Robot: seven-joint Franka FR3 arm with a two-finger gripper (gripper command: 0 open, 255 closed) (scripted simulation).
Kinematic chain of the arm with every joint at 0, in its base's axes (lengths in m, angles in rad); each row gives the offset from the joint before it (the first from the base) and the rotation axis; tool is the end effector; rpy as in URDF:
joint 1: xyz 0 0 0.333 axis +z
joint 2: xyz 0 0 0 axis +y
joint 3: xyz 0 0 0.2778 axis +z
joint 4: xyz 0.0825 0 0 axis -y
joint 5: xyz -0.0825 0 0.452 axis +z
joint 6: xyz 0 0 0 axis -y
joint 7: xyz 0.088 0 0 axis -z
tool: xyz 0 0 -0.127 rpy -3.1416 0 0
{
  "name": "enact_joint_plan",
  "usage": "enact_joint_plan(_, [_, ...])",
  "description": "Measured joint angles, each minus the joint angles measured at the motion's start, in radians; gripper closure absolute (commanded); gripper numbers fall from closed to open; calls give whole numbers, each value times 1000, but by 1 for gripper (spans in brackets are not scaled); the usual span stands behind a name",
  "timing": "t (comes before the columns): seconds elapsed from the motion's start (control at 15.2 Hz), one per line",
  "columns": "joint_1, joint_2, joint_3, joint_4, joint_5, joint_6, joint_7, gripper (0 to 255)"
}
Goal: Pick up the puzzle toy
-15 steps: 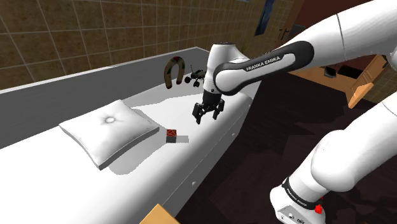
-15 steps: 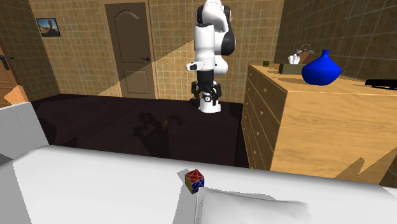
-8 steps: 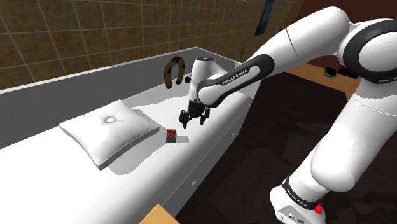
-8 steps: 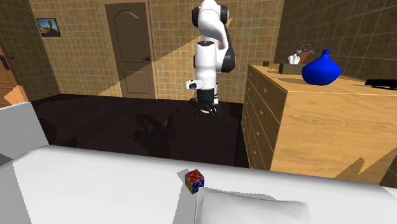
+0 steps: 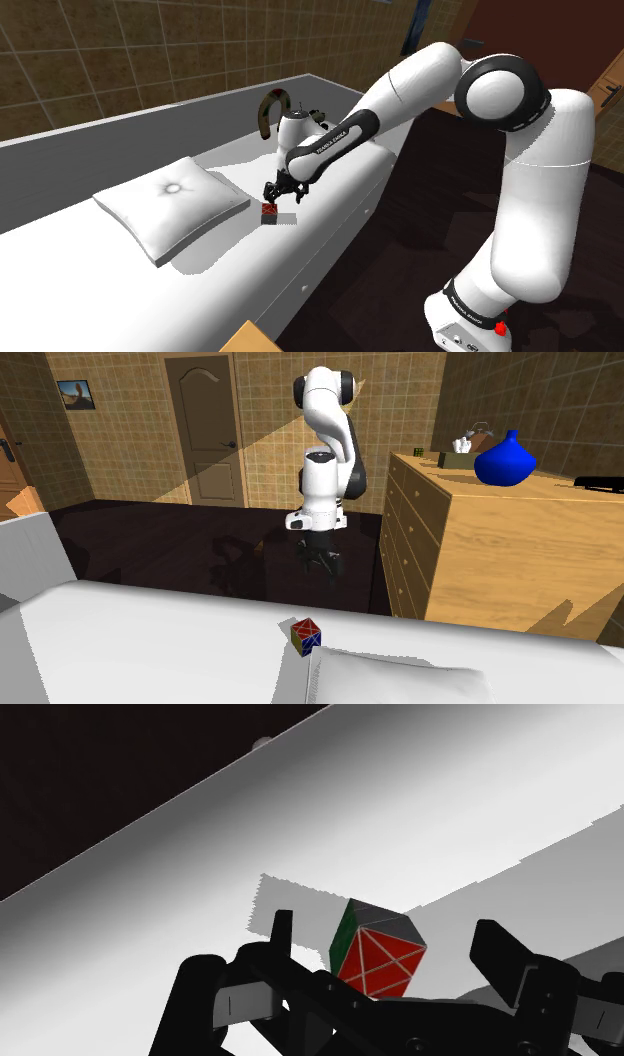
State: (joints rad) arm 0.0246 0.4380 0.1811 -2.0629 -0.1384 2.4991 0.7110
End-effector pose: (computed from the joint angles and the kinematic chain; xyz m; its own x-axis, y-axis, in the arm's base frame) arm 0.6041 0.1318 0.1139 0.9164 -0.4002 0.0110 -0.4002 -0.9164 0.0001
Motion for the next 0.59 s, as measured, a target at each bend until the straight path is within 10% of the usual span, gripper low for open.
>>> enact_joint_plan(0.59, [62,331,-76,323,-47,25,102,0])
